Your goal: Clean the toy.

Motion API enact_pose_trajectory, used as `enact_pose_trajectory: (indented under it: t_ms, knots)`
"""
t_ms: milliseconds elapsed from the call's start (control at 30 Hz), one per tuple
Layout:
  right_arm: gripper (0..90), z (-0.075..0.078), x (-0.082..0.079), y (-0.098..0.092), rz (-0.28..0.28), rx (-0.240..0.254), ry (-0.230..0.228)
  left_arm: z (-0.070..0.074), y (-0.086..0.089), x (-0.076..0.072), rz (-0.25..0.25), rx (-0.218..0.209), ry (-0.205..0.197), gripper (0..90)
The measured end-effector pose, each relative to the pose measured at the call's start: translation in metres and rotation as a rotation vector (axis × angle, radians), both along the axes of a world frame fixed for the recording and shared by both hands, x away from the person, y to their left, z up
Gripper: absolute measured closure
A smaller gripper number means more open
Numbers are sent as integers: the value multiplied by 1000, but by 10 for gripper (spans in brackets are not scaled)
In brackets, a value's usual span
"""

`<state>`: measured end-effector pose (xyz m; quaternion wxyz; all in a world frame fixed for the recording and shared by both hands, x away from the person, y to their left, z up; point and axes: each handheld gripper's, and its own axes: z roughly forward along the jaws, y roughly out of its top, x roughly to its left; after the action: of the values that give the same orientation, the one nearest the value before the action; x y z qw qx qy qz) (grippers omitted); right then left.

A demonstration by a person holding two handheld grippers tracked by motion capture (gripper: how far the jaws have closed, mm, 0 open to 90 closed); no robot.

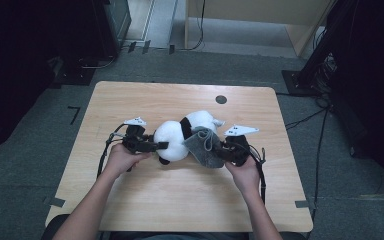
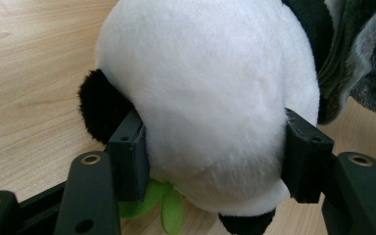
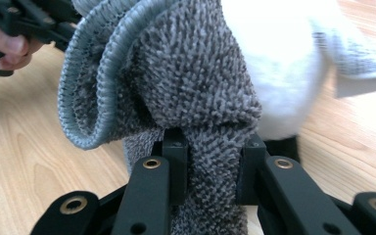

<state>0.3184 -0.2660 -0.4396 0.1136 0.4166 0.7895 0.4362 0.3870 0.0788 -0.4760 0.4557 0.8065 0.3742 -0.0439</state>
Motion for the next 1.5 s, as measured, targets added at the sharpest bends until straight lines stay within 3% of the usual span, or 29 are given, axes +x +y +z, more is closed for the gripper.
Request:
enact_pose_trajectory:
  t_ms: [133, 367, 567, 933, 1100, 1267, 1367, 1500]
  knots:
    - [737, 1, 2, -11, -34, 15, 4, 0, 0, 0, -1, -1, -1, 387]
    - [732, -9, 11, -27, -81, 67, 52, 0, -2, 0, 0, -2, -4, 388]
    - [739, -18, 17, -41, -159, 47, 104, -1, -2, 0, -4, -1, -7, 390]
    - [746, -33, 32, -41, -159, 47, 148, -2, -1, 0, -2, -9, -9, 390]
    - [752, -41, 36, -38, -180, -12, 168, -2, -1, 0, -1, -11, -12, 390]
    - [754, -49, 41, -37, -200, -24, 203, -3, -1, 0, 1, -19, -19, 388]
    - [758, -57, 44, -32, -225, -139, 227, -3, 0, 0, 2, -14, -18, 385]
    - [757, -56, 48, -36, -219, -107, 268, -3, 0, 1, 6, -19, -10, 380]
